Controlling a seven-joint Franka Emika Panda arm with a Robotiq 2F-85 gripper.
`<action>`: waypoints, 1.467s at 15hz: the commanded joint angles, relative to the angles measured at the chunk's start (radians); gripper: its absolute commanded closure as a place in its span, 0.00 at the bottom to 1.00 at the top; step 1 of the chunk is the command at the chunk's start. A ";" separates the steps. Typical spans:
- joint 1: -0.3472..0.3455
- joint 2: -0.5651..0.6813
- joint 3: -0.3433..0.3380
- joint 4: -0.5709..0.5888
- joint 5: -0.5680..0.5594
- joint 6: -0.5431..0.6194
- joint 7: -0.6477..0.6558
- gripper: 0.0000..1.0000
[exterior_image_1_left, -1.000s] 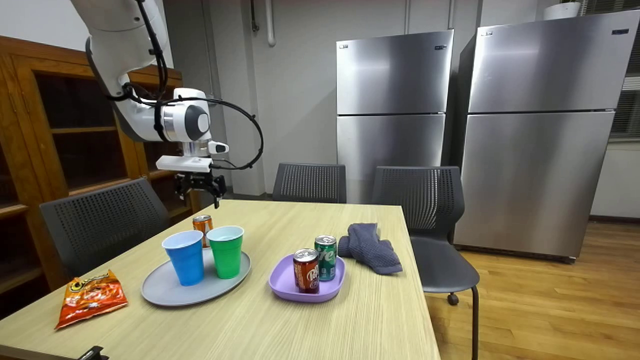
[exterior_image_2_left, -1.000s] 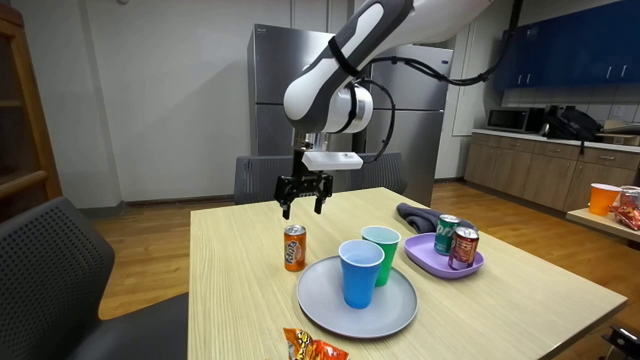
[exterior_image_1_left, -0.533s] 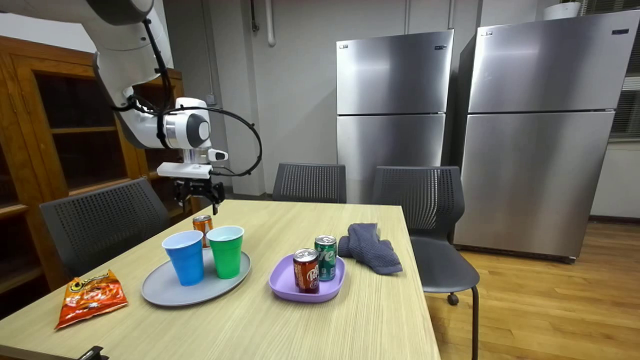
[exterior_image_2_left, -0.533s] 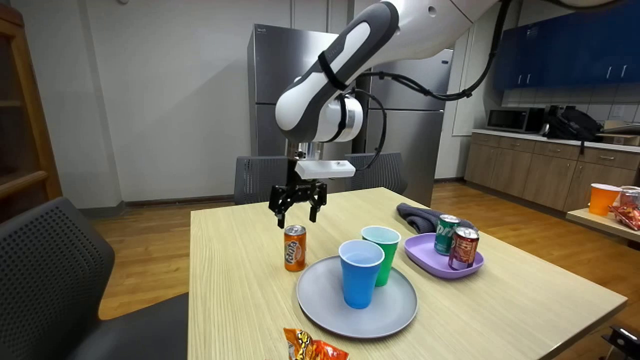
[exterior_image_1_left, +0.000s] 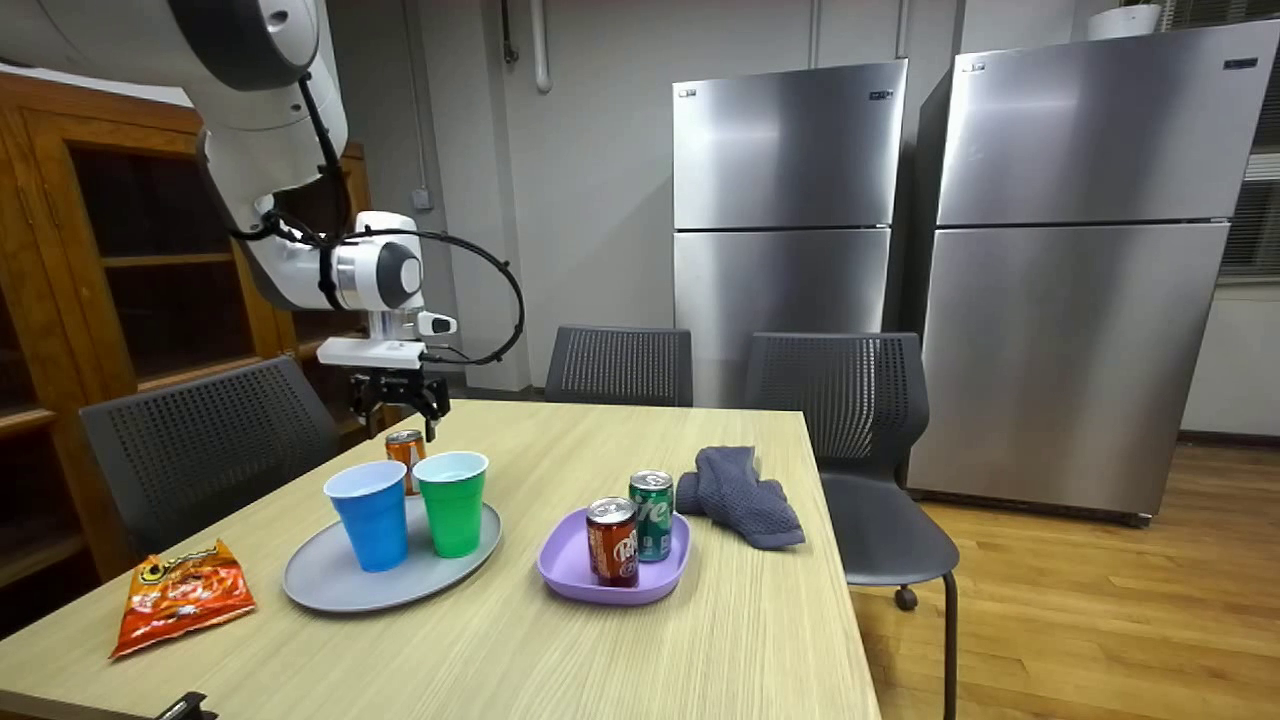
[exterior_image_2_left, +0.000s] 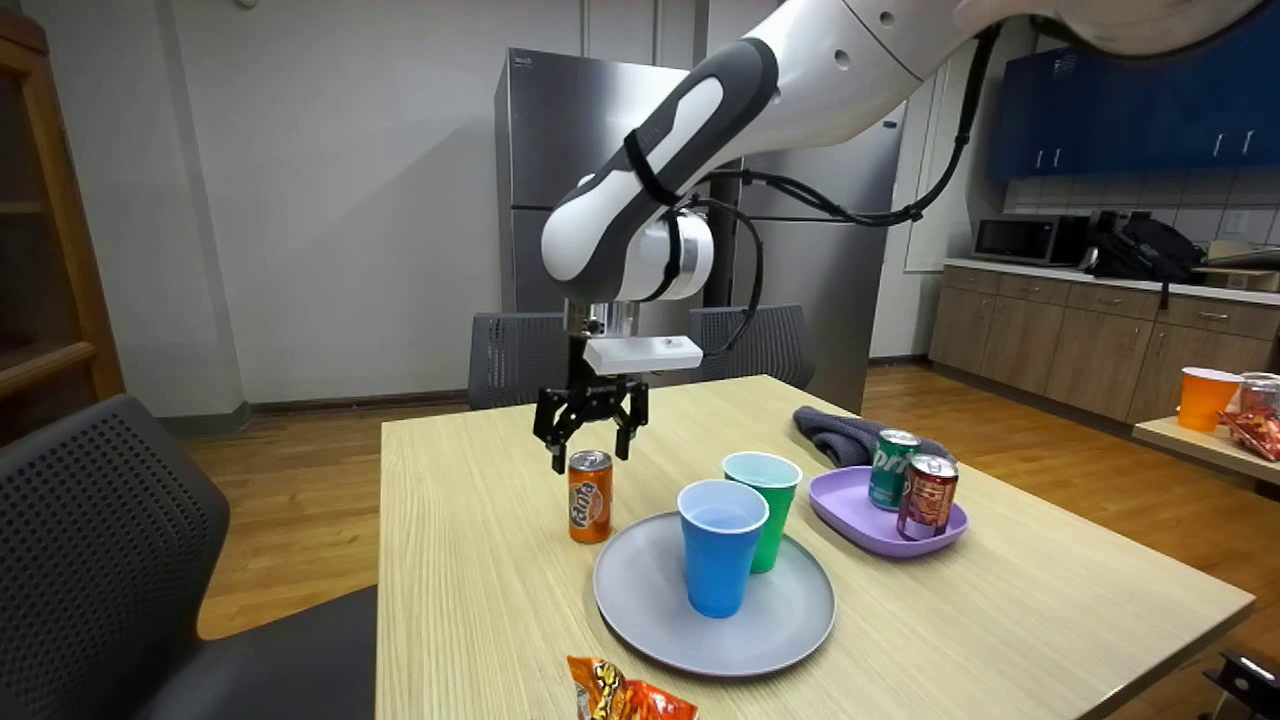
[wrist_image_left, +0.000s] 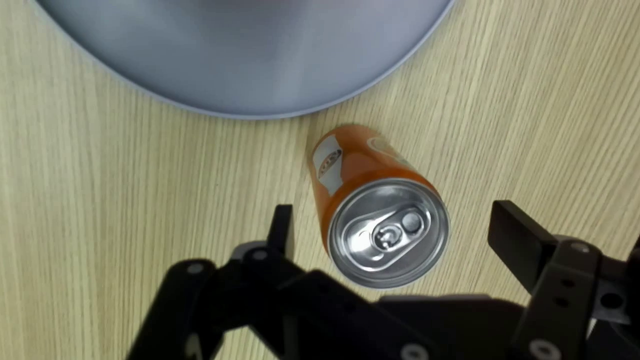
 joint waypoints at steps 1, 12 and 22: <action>0.024 0.038 -0.020 0.073 -0.013 -0.060 -0.007 0.00; 0.054 0.069 -0.053 0.114 -0.055 -0.092 -0.002 0.00; 0.061 0.085 -0.060 0.130 -0.069 -0.100 -0.001 0.42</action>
